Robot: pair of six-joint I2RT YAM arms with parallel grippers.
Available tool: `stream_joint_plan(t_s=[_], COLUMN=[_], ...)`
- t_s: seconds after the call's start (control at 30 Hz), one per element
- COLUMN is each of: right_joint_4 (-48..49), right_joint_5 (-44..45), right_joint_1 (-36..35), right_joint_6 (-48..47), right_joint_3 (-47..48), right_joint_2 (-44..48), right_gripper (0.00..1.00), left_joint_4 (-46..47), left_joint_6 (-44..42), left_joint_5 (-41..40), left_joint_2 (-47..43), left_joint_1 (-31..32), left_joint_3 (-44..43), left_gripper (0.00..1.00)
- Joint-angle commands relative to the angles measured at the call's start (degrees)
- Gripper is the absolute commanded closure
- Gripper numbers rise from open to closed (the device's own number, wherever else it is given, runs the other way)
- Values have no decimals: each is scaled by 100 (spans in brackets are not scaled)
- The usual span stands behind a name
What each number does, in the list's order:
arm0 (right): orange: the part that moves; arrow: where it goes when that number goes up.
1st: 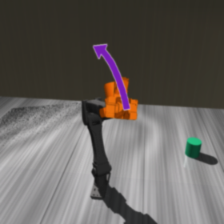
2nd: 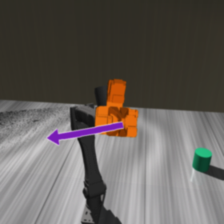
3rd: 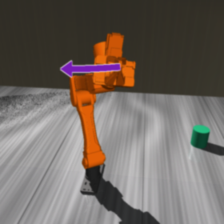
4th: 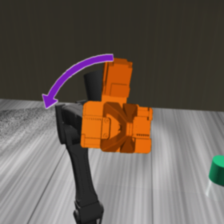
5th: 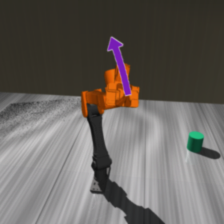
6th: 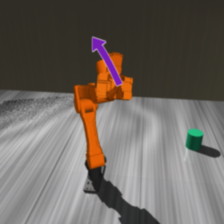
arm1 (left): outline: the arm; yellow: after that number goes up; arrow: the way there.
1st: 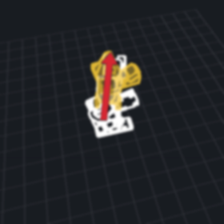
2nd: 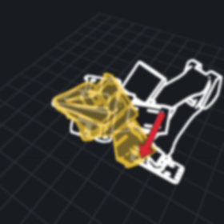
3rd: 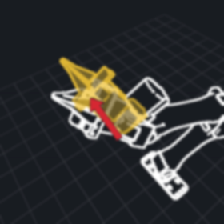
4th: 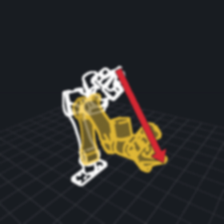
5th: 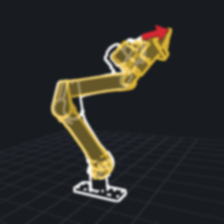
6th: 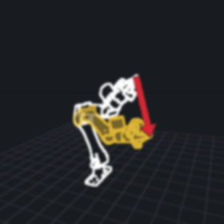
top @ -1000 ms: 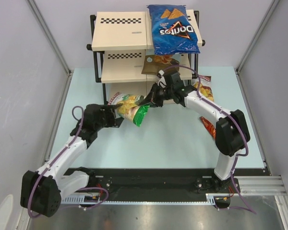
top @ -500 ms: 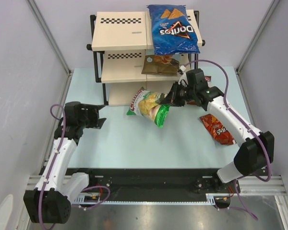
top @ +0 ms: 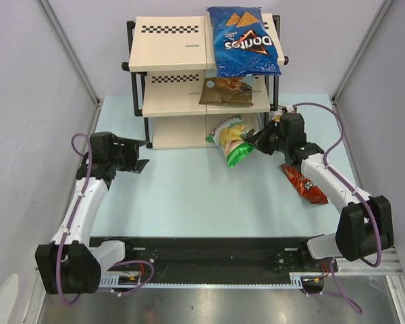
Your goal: Place and organize the chips bags onto the shelf
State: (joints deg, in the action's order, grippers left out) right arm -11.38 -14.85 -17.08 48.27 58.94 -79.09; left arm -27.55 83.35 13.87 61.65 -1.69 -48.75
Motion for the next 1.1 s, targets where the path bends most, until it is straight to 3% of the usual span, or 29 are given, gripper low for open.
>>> stream_joint_plan(t_s=[0.0,0.13,0.33,0.7,1.07], right_joint_4=[1724,2227,1885,2816,2738], right_joint_5=[413,438,1211,1300,1880], right_joint_1=[117,258,197,109,3], right_joint_6=[761,1132,1324,2591,3478], right_joint_3=[-101,-190,-277,-339,-164], right_joint_2=[166,8,-466,-1750,-2444], right_gripper=[100,100,100,100,100], left_joint_4=[294,303,514,558,646], left_joint_6=[-319,-320,-74,-100,-56], left_joint_5=[256,301,345,432,608], left_joint_2=[189,269,102,216,242], left_joint_1=[-50,-42,-41,-94,-191], left_joint_3=[-495,-557,-310,-398,-135], left_gripper=[30,30,31,31,31])
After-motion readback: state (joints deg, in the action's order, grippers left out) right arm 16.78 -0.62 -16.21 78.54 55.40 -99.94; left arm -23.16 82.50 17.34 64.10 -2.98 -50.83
